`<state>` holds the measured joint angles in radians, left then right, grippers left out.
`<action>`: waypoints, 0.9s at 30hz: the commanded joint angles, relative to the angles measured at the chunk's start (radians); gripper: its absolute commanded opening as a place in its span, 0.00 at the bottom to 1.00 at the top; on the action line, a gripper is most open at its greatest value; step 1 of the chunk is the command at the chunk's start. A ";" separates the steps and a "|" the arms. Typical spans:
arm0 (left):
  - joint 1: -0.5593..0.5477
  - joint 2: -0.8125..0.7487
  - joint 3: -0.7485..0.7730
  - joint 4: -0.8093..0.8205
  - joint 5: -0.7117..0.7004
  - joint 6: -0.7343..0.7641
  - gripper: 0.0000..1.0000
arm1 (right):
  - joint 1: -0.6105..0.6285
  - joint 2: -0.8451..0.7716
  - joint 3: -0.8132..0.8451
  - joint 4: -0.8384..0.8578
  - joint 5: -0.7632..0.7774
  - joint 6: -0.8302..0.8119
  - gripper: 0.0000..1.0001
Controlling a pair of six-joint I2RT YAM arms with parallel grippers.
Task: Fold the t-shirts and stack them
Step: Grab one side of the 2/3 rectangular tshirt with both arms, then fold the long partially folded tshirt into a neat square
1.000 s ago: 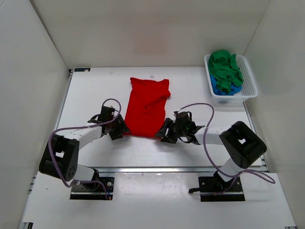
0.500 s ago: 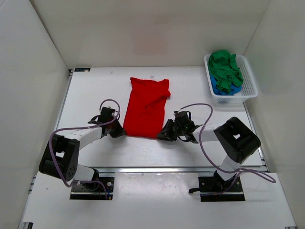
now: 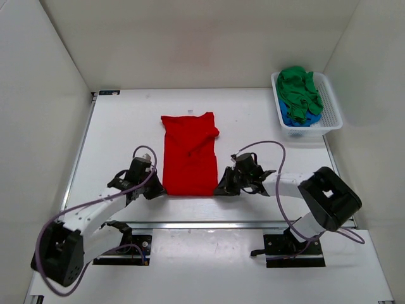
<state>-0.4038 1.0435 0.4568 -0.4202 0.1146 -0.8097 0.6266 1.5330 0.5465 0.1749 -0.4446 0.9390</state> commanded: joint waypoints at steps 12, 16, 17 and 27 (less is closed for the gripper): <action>-0.033 -0.330 -0.153 -0.215 0.036 -0.046 0.00 | 0.022 -0.203 -0.110 -0.159 -0.062 -0.107 0.01; -0.020 -0.268 -0.032 -0.230 0.031 -0.007 0.00 | -0.005 -0.188 0.006 -0.279 -0.069 -0.186 0.00; 0.008 -0.242 0.024 -0.236 0.031 0.015 0.00 | -0.011 -0.183 0.060 -0.305 -0.072 -0.215 0.00; 0.187 0.348 0.661 -0.080 0.008 0.073 0.00 | -0.260 0.206 0.709 -0.405 -0.154 -0.367 0.00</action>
<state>-0.2638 1.2392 0.9718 -0.5682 0.1806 -0.7696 0.4141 1.6085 1.0840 -0.1986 -0.5827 0.6502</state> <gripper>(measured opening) 0.015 0.031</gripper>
